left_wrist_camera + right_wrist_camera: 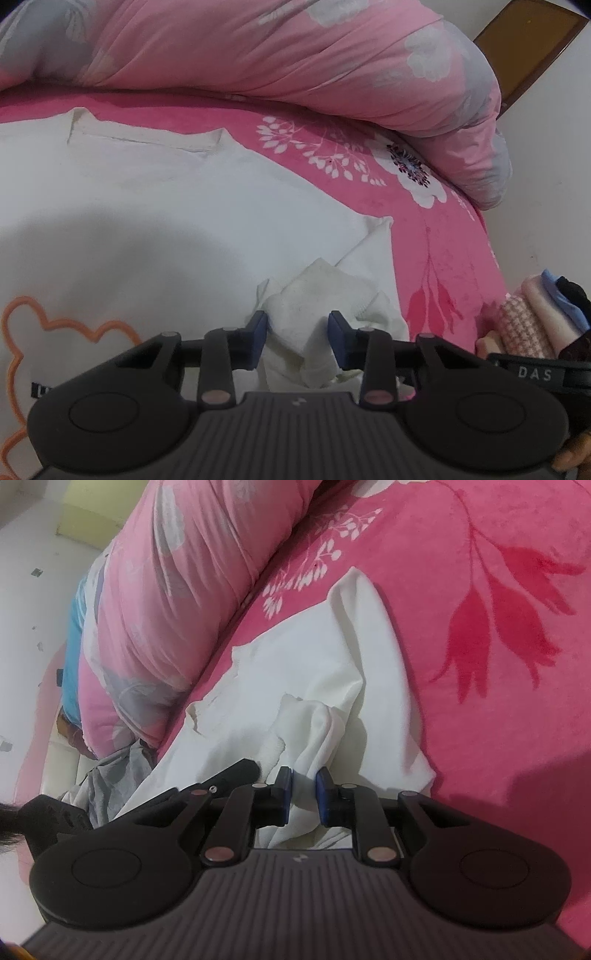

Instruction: Fold clothes

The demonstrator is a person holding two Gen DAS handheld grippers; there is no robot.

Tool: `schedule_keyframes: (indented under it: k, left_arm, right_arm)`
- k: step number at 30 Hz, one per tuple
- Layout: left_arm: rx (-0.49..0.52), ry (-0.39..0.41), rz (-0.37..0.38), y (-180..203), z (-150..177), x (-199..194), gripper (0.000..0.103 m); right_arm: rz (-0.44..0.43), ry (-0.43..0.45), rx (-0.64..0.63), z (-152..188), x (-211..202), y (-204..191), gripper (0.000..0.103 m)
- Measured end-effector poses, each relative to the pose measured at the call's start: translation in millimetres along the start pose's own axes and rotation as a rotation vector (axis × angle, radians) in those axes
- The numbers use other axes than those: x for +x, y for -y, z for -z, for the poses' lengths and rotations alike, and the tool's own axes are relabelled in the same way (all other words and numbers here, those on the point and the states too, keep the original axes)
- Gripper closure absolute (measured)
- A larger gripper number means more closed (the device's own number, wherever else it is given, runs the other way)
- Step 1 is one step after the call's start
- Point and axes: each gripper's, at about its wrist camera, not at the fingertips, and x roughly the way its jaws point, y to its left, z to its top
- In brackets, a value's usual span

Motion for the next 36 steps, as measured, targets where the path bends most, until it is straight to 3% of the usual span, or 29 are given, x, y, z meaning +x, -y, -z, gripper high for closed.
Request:
schedule_keyframes:
  k: [3, 4, 10, 15, 20, 25, 36]
  left_arm:
    - [0.016, 0.009, -0.005, 1.6, -0.6, 1.8, 0.078]
    - [0.024, 0.016, -0.006, 2.2, -0.5, 1.6, 0.085]
    - [0.056, 0.047, 0.008, 7.2, 2.2, -3.5, 0.093]
    - [0.038, 0.109, 0.008, 7.0, 2.6, -24.3, 0.095]
    - [-0.015, 0.209, -0.043, -5.8, -0.1, -62.2, 0.095]
    - [-0.076, 0.296, -0.118, -31.7, 2.2, -106.3, 0.095]
    - [-0.158, 0.323, -0.245, -93.7, 41.4, -166.0, 0.098]
  right_arm:
    - [0.003, -0.003, 0.006, 0.7, 2.5, 2.9, 0.089]
    - [0.004, -0.005, 0.008, 1.2, 3.4, 3.9, 0.089]
    - [0.012, -0.003, -0.001, 3.0, 3.8, 3.4, 0.089]
    - [0.018, 0.006, -0.033, 3.6, 1.9, -3.7, 0.089]
    - [0.027, 0.032, -0.083, 6.7, -3.6, -17.6, 0.089]
    - [0.029, 0.051, -0.108, 15.2, -5.9, -30.7, 0.078]
    - [0.114, 0.051, -0.123, 39.7, -3.8, -42.8, 0.077]
